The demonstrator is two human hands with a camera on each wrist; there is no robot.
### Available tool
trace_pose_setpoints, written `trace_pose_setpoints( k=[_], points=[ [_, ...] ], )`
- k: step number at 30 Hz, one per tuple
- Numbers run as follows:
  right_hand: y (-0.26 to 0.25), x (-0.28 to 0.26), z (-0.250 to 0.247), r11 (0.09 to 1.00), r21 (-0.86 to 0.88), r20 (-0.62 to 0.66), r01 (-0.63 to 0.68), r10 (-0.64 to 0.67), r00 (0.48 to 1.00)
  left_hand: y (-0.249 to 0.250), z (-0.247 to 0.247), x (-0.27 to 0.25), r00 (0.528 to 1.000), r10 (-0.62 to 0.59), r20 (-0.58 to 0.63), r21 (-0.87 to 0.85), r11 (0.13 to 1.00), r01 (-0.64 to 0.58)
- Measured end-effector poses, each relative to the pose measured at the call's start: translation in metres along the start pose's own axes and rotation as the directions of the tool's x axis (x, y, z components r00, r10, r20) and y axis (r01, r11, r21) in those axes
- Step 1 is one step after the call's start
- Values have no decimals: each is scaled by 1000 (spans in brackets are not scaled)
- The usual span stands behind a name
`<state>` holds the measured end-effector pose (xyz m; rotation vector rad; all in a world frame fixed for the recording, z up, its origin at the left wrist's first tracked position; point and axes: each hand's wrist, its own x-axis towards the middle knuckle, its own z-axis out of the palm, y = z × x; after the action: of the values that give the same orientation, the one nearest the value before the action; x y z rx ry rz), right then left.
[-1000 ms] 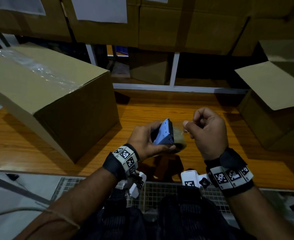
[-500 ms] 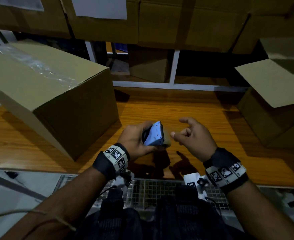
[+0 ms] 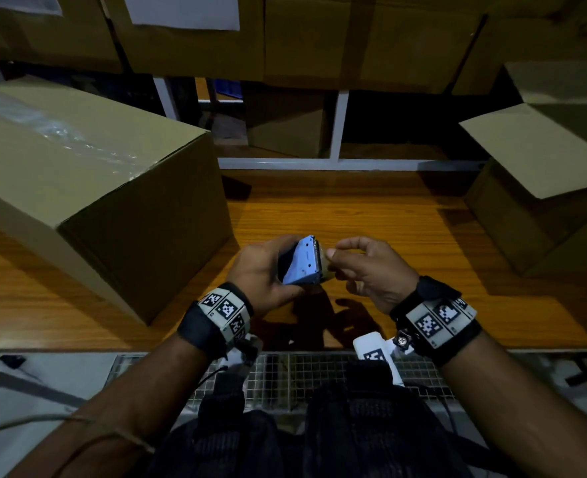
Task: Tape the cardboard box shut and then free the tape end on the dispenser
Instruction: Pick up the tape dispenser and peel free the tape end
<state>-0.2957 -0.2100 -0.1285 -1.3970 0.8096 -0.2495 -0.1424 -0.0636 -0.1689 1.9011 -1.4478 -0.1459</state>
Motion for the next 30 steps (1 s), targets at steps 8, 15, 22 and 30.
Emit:
trace_pose_setpoints(
  k=[8,15,22,30],
  points=[
    [-1,-6,-8,926,260,206,-275,225,952,-2,-12,-2,999,44,3,-6,999,-44],
    [12,1,-33,944,212,188,-252,214,959,12,9,6,996,87,4,100,991,-87],
    [13,3,-79,734,-470,52,491,-532,845,39,47,24,996,-89,6,113,990,88],
    [29,12,-133,735,-525,95,429,-451,888,71,86,25,977,-178,-115,125,973,192]
  ],
)
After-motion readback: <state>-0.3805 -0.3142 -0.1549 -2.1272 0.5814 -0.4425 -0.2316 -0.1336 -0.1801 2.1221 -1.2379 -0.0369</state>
